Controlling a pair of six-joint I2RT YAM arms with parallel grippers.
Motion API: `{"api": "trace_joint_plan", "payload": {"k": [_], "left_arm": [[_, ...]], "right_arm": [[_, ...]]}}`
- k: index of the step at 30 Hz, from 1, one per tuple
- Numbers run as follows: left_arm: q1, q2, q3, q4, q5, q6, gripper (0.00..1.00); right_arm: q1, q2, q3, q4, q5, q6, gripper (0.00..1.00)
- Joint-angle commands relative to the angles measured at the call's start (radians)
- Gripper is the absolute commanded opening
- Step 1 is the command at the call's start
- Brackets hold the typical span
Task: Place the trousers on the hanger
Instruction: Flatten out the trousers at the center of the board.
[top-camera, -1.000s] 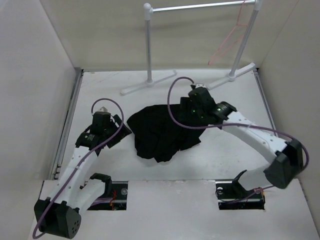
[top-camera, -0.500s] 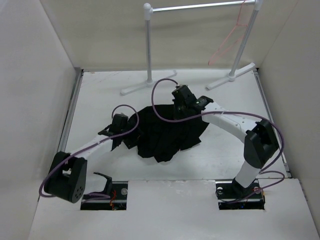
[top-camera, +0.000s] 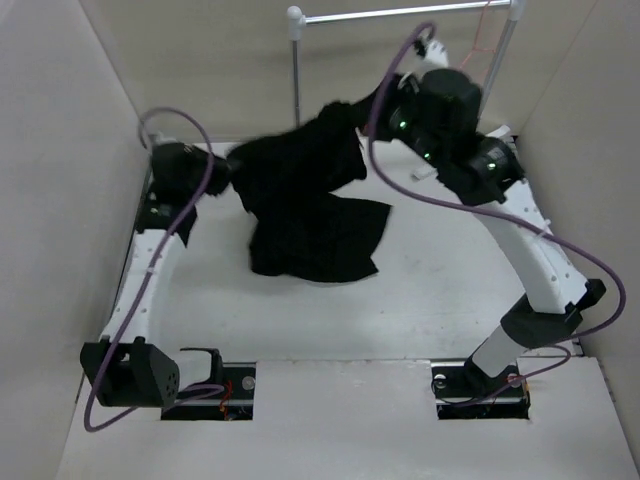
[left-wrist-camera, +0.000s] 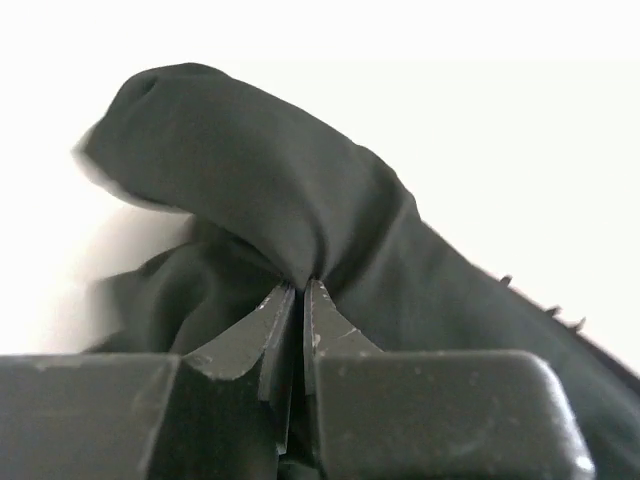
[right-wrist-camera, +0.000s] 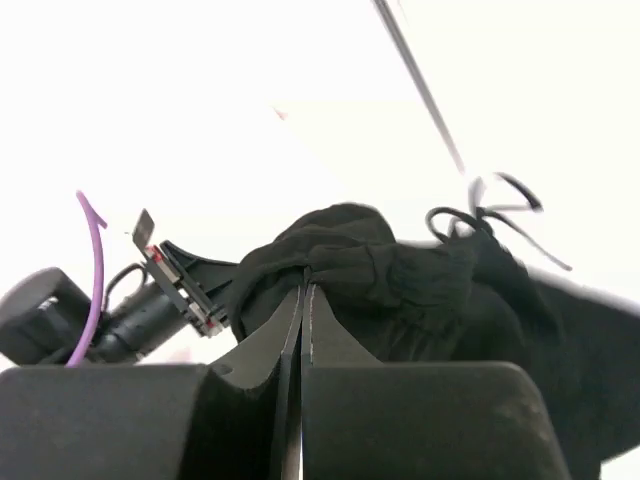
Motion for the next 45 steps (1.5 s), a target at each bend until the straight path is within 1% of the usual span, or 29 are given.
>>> {"api": "trace_joint_plan", "payload": {"k": [1,2,4,6,7,8,10,13,14,16,18,19,20,21,22,23,24,25,27,31,33,35,37,39,42,45], "left_arm": [[0.121,-0.086,0.38,-0.081,-0.002,0.032,0.04],[0.14,-0.078,0.472,-0.111,0.004,0.04,0.05],[0.146,-0.075,0.602,-0.154,0.007,0.055,0.07],[0.125,-0.099,0.627,-0.176,0.004,0.058,0.1],[0.104,-0.124,0.599,-0.181,0.0,0.058,0.12],[0.077,-0.157,0.548,-0.182,-0.008,0.058,0.16],[0.024,-0.249,0.385,-0.174,-0.033,0.058,0.27],[-0.054,-0.396,0.109,-0.197,-0.077,0.061,0.51],[-0.07,-0.441,0.028,-0.223,-0.086,0.06,0.56],[-0.07,-0.499,-0.075,-0.291,-0.108,0.07,0.62],[-0.055,-0.523,-0.138,-0.341,-0.131,0.102,0.64],[-0.046,-0.52,-0.16,-0.361,-0.143,0.122,0.64],[-0.036,-0.506,-0.172,-0.378,-0.152,0.136,0.64],[-0.03,-0.486,-0.183,-0.391,-0.165,0.153,0.63],[-0.026,-0.46,-0.191,-0.404,-0.178,0.172,0.63],[-0.024,-0.434,-0.195,-0.429,-0.194,0.175,0.62],[-0.024,-0.409,-0.2,-0.447,-0.21,0.181,0.62],[-0.024,-0.391,-0.206,-0.463,-0.233,0.187,0.61],[-0.033,-0.374,-0.225,-0.486,-0.276,0.19,0.59],[-0.02,-0.368,-0.289,-0.504,-0.375,0.193,0.58],[0.02,-0.355,-0.318,-0.503,-0.407,0.193,0.59],[0.069,-0.334,-0.353,-0.484,-0.409,0.189,0.6],[0.121,-0.311,-0.392,-0.448,-0.398,0.189,0.61],[0.151,-0.283,-0.424,-0.383,-0.372,0.189,0.62],[0.184,-0.219,-0.447,-0.299,-0.337,0.184,0.62],[0.195,-0.13,-0.453,-0.19,-0.315,0.175,0.61]], "right_arm": [[-0.006,-0.003,0.306,0.03,0.008,-0.012,0.0],[-0.014,-0.009,0.357,0.03,0.005,-0.012,0.0],[-0.032,-0.059,0.356,0.043,0.0,-0.007,0.0],[-0.051,-0.143,0.24,0.049,-0.016,-0.001,0.01],[-0.06,-0.202,0.134,0.058,-0.017,0.002,0.01],[-0.071,-0.263,0.01,0.078,-0.007,0.002,0.01],[-0.114,-0.399,-0.284,0.134,0.008,0.029,0.01],[-0.236,-0.593,-0.689,0.173,-0.003,0.109,0.01],[-0.278,-0.633,-0.776,0.17,-0.006,0.137,0.01],[-0.382,-0.719,-0.982,0.172,-0.013,0.192,0.01],[-0.478,-0.776,-1.142,0.161,-0.003,0.246,0.05],[-0.534,-0.791,-1.214,0.156,0.008,0.267,0.09],[-0.587,-0.803,-1.271,0.15,0.013,0.286,0.16],[-0.633,-0.811,-1.319,0.149,0.014,0.298,0.27],[-0.672,-0.819,-1.35,0.15,0.008,0.298,0.38],[-0.693,-0.828,-1.365,0.147,0.002,0.293,0.47],[-0.709,-0.845,-1.37,0.138,0.003,0.281,0.54],[-0.707,-0.862,-1.372,0.129,0.016,0.272,0.59],[-0.697,-0.879,-1.37,0.11,0.036,0.257,0.64],[-0.655,-0.848,-1.401,0.055,0.06,0.249,0.66],[-0.649,-0.828,-1.436,0.032,0.063,0.27,0.66],[-0.649,-0.831,-1.473,0.032,0.06,0.29,0.66],[-0.658,-0.822,-1.505,0.058,0.053,0.293,0.68],[-0.68,-0.778,-1.522,0.09,0.036,0.29,0.69],[-0.712,-0.699,-1.539,0.173,-0.01,0.296,0.69],[-0.735,-0.612,-1.537,0.276,-0.053,0.3,0.66]]}}
